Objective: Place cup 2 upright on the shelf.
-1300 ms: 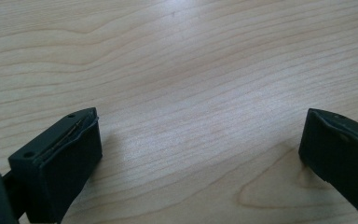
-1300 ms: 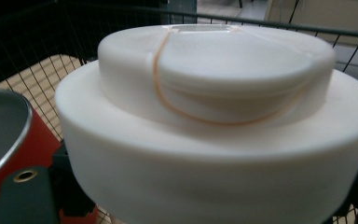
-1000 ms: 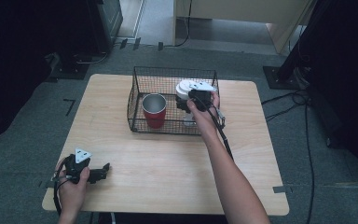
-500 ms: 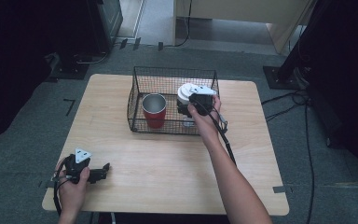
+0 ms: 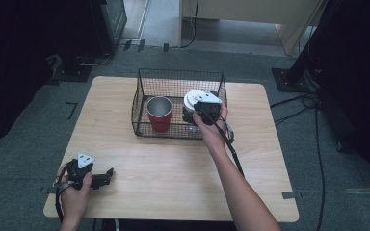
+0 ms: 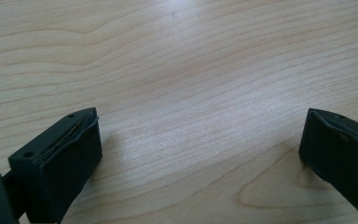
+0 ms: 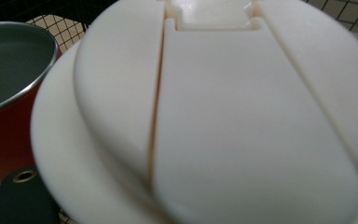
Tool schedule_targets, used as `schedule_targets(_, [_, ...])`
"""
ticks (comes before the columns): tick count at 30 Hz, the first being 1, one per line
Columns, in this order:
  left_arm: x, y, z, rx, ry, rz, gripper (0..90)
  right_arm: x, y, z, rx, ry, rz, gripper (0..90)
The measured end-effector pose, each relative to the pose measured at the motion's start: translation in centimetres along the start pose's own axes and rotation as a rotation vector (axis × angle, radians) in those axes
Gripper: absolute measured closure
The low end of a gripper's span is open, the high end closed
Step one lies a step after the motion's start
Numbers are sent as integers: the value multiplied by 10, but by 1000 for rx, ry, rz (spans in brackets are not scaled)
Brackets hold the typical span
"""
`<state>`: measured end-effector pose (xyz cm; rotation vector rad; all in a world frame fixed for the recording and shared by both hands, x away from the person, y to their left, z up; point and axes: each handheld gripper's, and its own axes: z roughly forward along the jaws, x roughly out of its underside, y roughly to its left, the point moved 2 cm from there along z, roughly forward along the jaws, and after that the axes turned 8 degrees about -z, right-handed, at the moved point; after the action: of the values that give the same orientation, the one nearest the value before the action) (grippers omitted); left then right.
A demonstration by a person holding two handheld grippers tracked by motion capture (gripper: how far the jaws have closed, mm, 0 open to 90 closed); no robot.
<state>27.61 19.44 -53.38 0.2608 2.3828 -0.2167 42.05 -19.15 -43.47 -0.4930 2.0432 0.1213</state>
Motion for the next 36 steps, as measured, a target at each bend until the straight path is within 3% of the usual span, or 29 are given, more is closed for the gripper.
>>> schedule_targets(9, [0,0,0,0,0,0,0,7,0,-8,23,-8,9,141])
schedule_targets(16, [0,0,0,1,0,0,0,12,2,-17,48,-23,-15,121])
schedule_targets(32, [0,0,0,0,2,3,0,31,-16,-58,26,-101,6,53])
schedule_targets(36, [0,0,0,1,-1,-2,0,41,-19,-69,-3,-112,-5,50])
